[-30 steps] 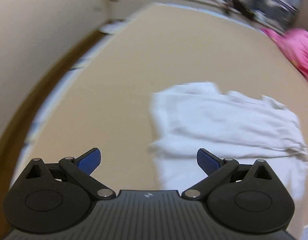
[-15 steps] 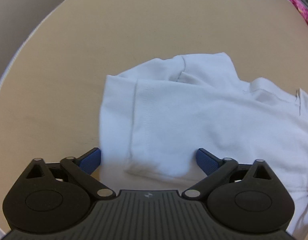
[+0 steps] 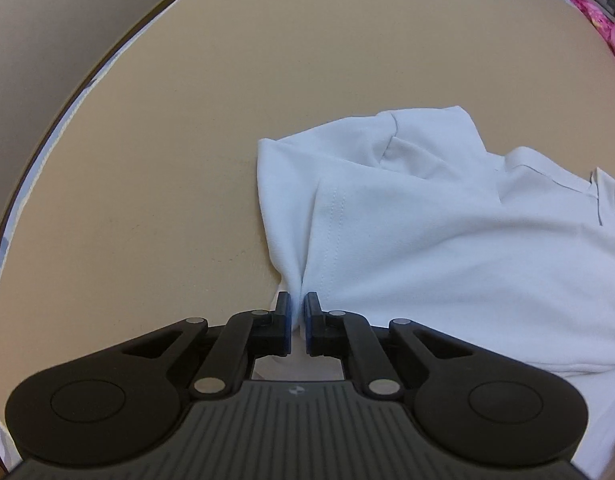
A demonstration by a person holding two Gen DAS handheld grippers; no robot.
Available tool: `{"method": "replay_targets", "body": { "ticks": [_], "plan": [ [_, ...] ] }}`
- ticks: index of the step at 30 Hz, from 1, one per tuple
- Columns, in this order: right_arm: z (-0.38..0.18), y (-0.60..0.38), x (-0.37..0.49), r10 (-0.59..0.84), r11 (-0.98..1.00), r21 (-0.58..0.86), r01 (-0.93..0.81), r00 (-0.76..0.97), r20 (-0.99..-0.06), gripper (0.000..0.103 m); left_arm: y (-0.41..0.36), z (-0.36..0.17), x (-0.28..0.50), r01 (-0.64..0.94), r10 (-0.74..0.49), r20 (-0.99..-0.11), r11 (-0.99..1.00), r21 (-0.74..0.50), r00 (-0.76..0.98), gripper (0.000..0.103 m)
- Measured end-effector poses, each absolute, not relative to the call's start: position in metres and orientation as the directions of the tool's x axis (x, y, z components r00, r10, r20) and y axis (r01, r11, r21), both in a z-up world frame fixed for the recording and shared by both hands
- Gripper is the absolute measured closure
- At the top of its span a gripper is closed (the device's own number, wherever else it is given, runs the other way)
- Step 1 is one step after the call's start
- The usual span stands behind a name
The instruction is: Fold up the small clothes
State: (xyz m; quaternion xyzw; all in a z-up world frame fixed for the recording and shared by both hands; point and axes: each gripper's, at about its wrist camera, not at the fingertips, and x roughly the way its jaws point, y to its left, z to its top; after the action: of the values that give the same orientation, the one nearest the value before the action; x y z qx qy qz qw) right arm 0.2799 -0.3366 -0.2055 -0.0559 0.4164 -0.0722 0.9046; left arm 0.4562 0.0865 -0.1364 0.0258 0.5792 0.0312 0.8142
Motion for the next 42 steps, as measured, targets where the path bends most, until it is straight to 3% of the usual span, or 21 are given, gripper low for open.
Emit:
{"method": "replay_targets", "body": {
  "ticks": [2, 3, 4, 5, 6, 7, 8, 11, 13, 15, 16, 21, 24, 27, 28, 29, 30, 32, 35, 37, 42],
  "plan": [
    [-0.202, -0.341, 0.277, -0.17, 0.985, -0.111, 0.131, 0.644, -0.746, 0.091, 0.086, -0.134, 0.457, -0.025, 0.089, -0.938, 0.996, 0.086, 0.334, 0.092],
    [-0.199, -0.345, 0.274, -0.17, 0.984, -0.093, 0.153, 0.637, -0.752, 0.078, 0.084, -0.132, 0.458, -0.025, 0.097, -0.936, 0.995, 0.095, 0.338, 0.084],
    [-0.196, -0.348, 0.272, -0.179, 0.981, -0.087, 0.175, 0.628, -0.757, 0.068, 0.081, -0.132, 0.459, -0.016, 0.107, -0.934, 0.994, 0.108, 0.341, 0.068],
    [-0.192, -0.351, 0.266, -0.191, 0.976, -0.08, 0.2, 0.628, -0.754, 0.05, 0.08, -0.128, 0.458, -0.007, 0.111, -0.93, 0.993, 0.116, 0.35, 0.058],
    [-0.185, -0.355, 0.259, -0.188, 0.974, -0.055, 0.221, 0.641, -0.744, 0.041, 0.08, -0.121, 0.456, -0.004, 0.115, -0.923, 0.993, 0.122, 0.368, 0.039],
    [-0.18, -0.358, 0.252, -0.172, 0.972, -0.018, 0.234, 0.659, -0.733, 0.04, 0.078, -0.116, 0.454, -0.005, 0.12, -0.914, 0.992, 0.128, 0.388, 0.024],
    [-0.173, -0.361, 0.246, -0.148, 0.97, 0.027, 0.241, 0.675, -0.723, 0.04, 0.076, -0.11, 0.451, -0.009, 0.126, -0.904, 0.991, 0.134, 0.408, 0.02],
    [-0.155, -0.368, 0.239, -0.085, 0.952, 0.168, 0.255, 0.749, -0.657, 0.042, 0.064, -0.1, 0.447, 0.004, 0.119, -0.888, 0.991, 0.135, 0.445, 0.019],
    [-0.146, -0.366, 0.25, -0.057, 0.948, 0.213, 0.238, 0.782, -0.621, 0.05, 0.051, -0.1, 0.445, 0.023, 0.107, -0.887, 0.991, 0.131, 0.449, 0.019],
    [-0.144, -0.359, 0.273, -0.044, 0.953, 0.209, 0.218, 0.784, -0.619, 0.081, 0.038, -0.106, 0.442, 0.047, 0.096, -0.898, 0.991, 0.128, 0.428, 0.019],
    [-0.146, -0.352, 0.288, -0.044, 0.96, 0.189, 0.208, 0.778, -0.627, 0.086, 0.032, -0.111, 0.441, 0.056, 0.094, -0.904, 0.99, 0.129, 0.418, 0.019],
    [-0.195, -0.331, 0.33, -0.075, 0.984, 0.048, 0.169, 0.65, -0.757, 0.087, 0.012, -0.136, 0.431, 0.096, 0.126, -0.924, 0.981, 0.171, 0.362, 0.019],
    [-0.208, -0.321, 0.294, -0.098, 0.995, -0.05, 0.087, 0.719, -0.688, 0.087, 0.017, -0.142, 0.418, 0.116, 0.122, -0.929, 0.978, 0.172, 0.35, 0.018],
    [-0.207, -0.318, 0.252, -0.114, 0.991, -0.124, 0.039, 0.726, -0.678, 0.083, 0.029, -0.147, 0.399, 0.123, 0.134, -0.926, 0.974, 0.188, 0.353, 0.018],
    [-0.206, -0.318, 0.239, -0.125, 0.989, -0.141, 0.036, 0.707, -0.696, 0.078, 0.034, -0.147, 0.39, 0.119, 0.144, -0.926, 0.973, 0.196, 0.35, 0.018],
    [-0.203, -0.319, 0.229, -0.148, 0.987, -0.145, 0.063, 0.69, -0.709, 0.064, 0.04, -0.145, 0.379, 0.114, 0.149, -0.926, 0.973, 0.2, 0.346, 0.018],
    [-0.197, -0.322, 0.218, -0.156, 0.988, -0.123, 0.096, 0.67, -0.726, 0.058, 0.046, -0.143, 0.368, 0.113, 0.15, -0.927, 0.973, 0.199, 0.345, 0.018],
    [-0.174, -0.325, 0.188, -0.08, 0.99, 0.023, 0.142, 0.674, -0.734, 0.054, 0.056, -0.133, 0.339, 0.108, 0.15, -0.922, 0.974, 0.2, 0.356, 0.018],
    [-0.136, -0.31, 0.131, 0.009, 0.974, 0.171, 0.147, 0.734, -0.679, 0.028, 0.068, -0.119, 0.29, 0.117, 0.153, -0.91, 0.97, 0.213, 0.386, 0.013],
    [-0.117, -0.288, 0.093, 0.043, 0.969, 0.209, 0.128, 0.752, -0.657, 0.024, 0.075, -0.113, 0.253, 0.126, 0.152, -0.903, 0.968, 0.219, 0.401, 0.007],
    [-0.093, -0.232, 0.026, 0.009, 0.99, 0.11, 0.085, 0.749, -0.662, 0.021, 0.082, -0.103, 0.176, 0.18, 0.133, -0.909, 0.959, 0.218, 0.395, 0.006]
  ]
}}
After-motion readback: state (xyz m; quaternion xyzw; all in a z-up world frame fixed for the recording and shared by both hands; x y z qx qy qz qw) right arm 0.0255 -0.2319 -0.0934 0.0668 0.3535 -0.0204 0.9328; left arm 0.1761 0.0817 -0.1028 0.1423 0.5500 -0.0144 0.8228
